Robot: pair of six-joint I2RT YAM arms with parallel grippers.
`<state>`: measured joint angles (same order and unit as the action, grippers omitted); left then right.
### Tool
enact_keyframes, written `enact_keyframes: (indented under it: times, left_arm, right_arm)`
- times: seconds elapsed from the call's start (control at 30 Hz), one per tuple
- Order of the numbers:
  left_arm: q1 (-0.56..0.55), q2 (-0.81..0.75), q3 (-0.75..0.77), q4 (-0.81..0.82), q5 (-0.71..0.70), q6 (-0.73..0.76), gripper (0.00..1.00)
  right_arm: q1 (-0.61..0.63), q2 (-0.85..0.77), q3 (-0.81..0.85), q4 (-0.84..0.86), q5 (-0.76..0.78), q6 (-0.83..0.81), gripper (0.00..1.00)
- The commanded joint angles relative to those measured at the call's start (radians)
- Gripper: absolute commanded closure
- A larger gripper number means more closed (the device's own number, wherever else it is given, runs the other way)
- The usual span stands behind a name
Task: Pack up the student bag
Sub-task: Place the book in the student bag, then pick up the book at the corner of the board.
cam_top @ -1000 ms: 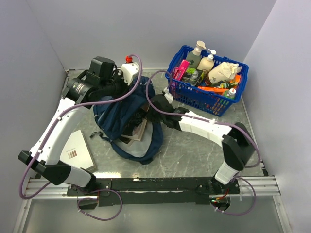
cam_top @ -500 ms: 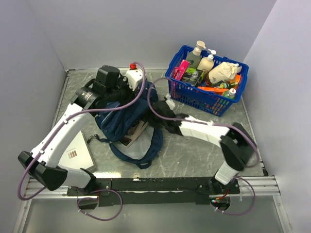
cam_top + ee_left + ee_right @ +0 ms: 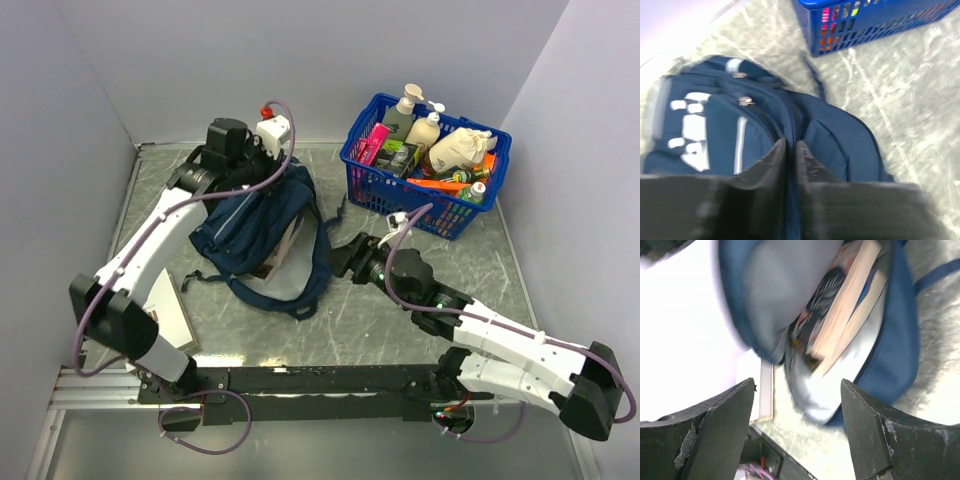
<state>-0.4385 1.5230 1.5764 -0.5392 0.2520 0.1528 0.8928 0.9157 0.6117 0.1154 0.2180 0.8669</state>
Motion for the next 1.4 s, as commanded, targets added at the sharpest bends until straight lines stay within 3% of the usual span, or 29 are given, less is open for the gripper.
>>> enact_keyframes:
  times: [0.0, 0.2, 0.37, 0.5, 0.73, 0.83, 1.03, 1.37]
  left_arm:
    - [0.038, 0.087, 0.069, 0.001, 0.131, -0.062, 0.73]
    - [0.099, 0.059, 0.154, -0.151, 0.28, -0.027, 0.44]
    - [0.314, -0.032, 0.192, -0.358, 0.27, 0.126, 0.29]
    - [0.496, -0.162, 0.066, -0.493, 0.205, 0.255, 0.27]
    - [1.027, -0.325, -0.197, -0.607, 0.138, 0.416, 0.31]
    - [1.206, -0.385, -0.306, -0.66, 0.125, 0.514, 0.33]
    - [1.414, -0.477, -0.469, -0.656, 0.118, 0.636, 0.37]
    - [1.551, -0.405, -0.642, -0.576, 0.11, 0.752, 0.39]
  right_arm:
    - [0.078, -0.002, 0.014, -0.111, 0.053, -0.13, 0.23]
    - [0.139, 0.032, 0.035, -0.118, 0.006, -0.265, 0.21]
    - [0.184, 0.121, 0.147, -0.118, -0.11, -0.379, 0.2]
    - [0.19, 0.282, 0.293, -0.068, -0.26, -0.405, 0.19]
    - [0.219, 0.618, 0.557, -0.045, -0.489, -0.434, 0.17]
    - [0.222, 0.761, 0.667, -0.036, -0.586, -0.413, 0.16]
    - [0.23, 0.971, 0.809, -0.023, -0.735, -0.356, 0.2]
    - [0.258, 1.179, 0.994, -0.046, -0.805, -0.355, 0.24]
